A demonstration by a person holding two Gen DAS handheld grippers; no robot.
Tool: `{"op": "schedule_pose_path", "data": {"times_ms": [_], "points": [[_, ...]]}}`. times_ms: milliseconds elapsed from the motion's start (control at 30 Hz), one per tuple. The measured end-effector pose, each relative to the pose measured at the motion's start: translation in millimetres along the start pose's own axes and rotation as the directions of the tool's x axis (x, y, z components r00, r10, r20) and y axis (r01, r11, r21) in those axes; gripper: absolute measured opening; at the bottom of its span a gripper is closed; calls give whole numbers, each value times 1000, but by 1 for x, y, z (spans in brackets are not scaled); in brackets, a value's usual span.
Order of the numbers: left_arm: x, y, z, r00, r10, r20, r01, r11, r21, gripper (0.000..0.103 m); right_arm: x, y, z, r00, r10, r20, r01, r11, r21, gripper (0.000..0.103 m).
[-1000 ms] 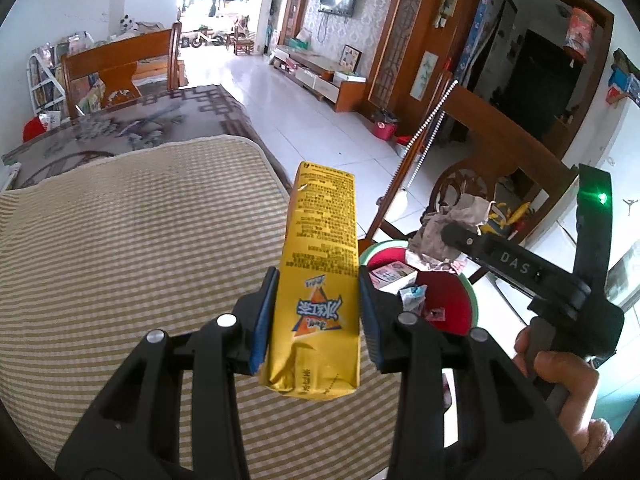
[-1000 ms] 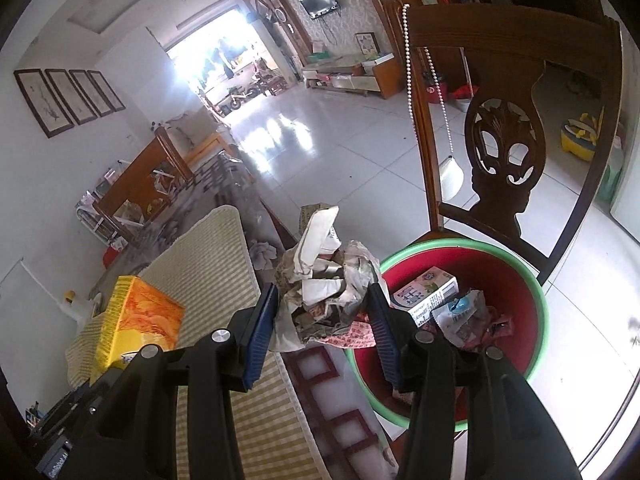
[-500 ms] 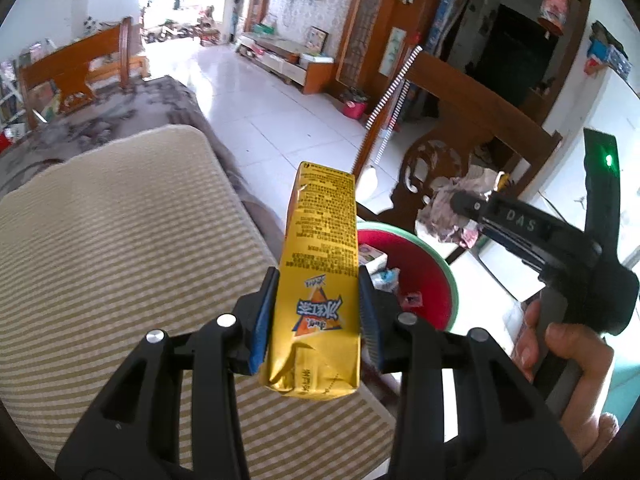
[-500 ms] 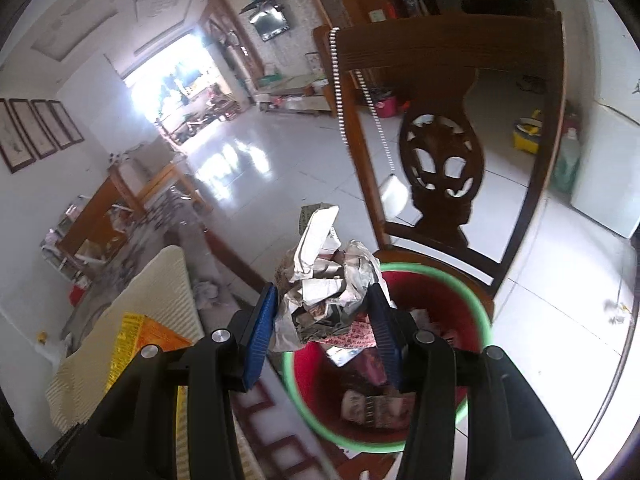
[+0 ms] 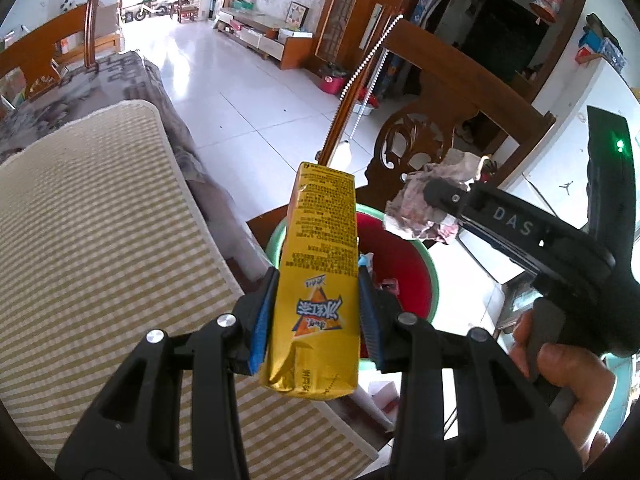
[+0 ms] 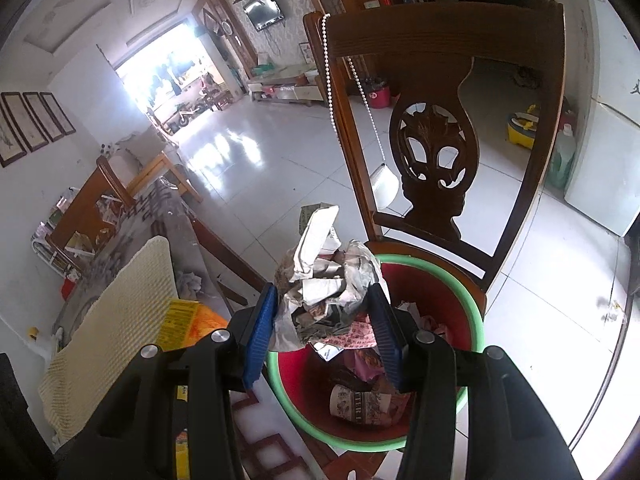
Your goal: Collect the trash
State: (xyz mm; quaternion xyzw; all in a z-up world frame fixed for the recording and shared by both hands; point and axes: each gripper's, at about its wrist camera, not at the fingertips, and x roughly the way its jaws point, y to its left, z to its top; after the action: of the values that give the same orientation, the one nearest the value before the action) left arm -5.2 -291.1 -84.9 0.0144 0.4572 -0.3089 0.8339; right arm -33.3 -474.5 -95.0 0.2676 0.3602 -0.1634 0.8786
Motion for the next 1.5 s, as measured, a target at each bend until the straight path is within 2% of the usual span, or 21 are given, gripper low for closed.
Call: {"op": "schedule_pose_path", "data": {"times_ms": [167, 500, 533, 567, 600, 733, 933, 1067, 1167, 1233, 1267, 1400, 1500], "points": [[7, -6, 0, 1000, -10, -16, 10, 1000, 11, 37, 1, -2, 1, 1000, -10, 5, 10, 1000, 11, 49], [14, -16, 4, 1000, -26, -15, 27, 998, 49, 35, 5, -5, -1, 996, -94, -8, 94, 995, 16, 49], [14, -16, 4, 1000, -25, -10, 26, 998, 49, 36, 6, -5, -1, 994, -105, -10, 105, 994, 18, 53], [13, -17, 4, 1000, -20, -1, 20, 999, 50, 38, 6, -5, -1, 993, -115, -11, 115, 993, 19, 59], [11, -15, 4, 1000, -15, 13, 14, 999, 50, 46, 6, -6, -1, 992, -122, -8, 122, 992, 22, 61], [3, -8, 4, 999, -11, 42, 10, 999, 41, 62, 7, -5, -1, 992, -125, -14, 125, 992, 29, 66], [-20, 13, -1, 996, 1, 89, -2, 1000, 8, 77, 8, 6, -2, 990, -141, -2, 141, 990, 11, 79], [-44, 30, -3, 990, 16, 137, -18, 1000, 9, 82, 6, 21, -3, 993, -115, 21, 115, 993, 2, 81], [-80, 49, -6, 968, 59, 242, -72, 996, 47, 83, 0, 39, -5, 994, -83, 67, 86, 996, -34, 84], [-104, 63, -6, 945, 90, 313, -109, 993, 46, 95, -4, 54, -6, 993, -69, 100, 76, 995, -70, 85], [-122, 74, -5, 925, 109, 365, -127, 991, 28, 98, -7, 66, -9, 991, -59, 121, 71, 993, -99, 86], [-173, 114, 3, 869, 142, 474, -117, 990, -81, 98, -11, 105, -19, 988, 0, 156, 28, 983, -183, 87], [-199, 135, 3, 832, 183, 523, -161, 983, -88, 98, -18, 134, -28, 980, 56, 193, -9, 972, -235, 90]]}}
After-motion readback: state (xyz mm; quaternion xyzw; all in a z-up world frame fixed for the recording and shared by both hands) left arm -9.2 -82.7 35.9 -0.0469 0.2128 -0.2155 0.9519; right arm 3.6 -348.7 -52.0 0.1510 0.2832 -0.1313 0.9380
